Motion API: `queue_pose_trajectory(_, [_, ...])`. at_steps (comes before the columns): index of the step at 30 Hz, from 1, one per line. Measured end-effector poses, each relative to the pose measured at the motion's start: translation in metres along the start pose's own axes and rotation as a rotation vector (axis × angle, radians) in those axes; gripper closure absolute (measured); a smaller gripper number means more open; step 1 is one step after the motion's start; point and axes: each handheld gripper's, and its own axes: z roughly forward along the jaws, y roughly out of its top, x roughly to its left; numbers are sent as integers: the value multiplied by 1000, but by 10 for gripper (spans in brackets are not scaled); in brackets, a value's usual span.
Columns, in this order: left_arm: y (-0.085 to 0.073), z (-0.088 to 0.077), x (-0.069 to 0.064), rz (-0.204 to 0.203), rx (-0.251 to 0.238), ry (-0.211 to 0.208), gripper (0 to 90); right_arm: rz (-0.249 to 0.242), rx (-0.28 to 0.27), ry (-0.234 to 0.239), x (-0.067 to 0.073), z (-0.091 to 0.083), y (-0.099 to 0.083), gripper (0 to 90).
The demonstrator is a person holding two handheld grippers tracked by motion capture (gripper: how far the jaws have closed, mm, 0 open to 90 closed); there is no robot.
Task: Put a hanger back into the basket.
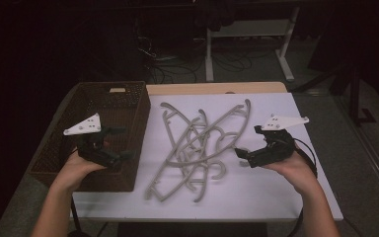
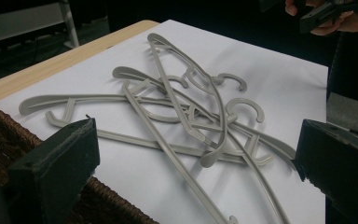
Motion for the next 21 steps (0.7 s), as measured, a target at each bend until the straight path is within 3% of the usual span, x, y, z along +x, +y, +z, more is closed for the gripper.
queue_pose_trajectory(9, [13, 12, -5, -12, 0, -10, 0, 29, 12, -5, -9, 4, -11, 0])
queue_pose_trajectory(15, [27, 29, -11, -19, 1, -16, 0, 41, 30, -1, -11, 12, -19, 0])
queue_pose_trajectory(21, [43, 49, -19, 1, -3, -44, 0, 38, 47, -1, -9, 18, -26, 0])
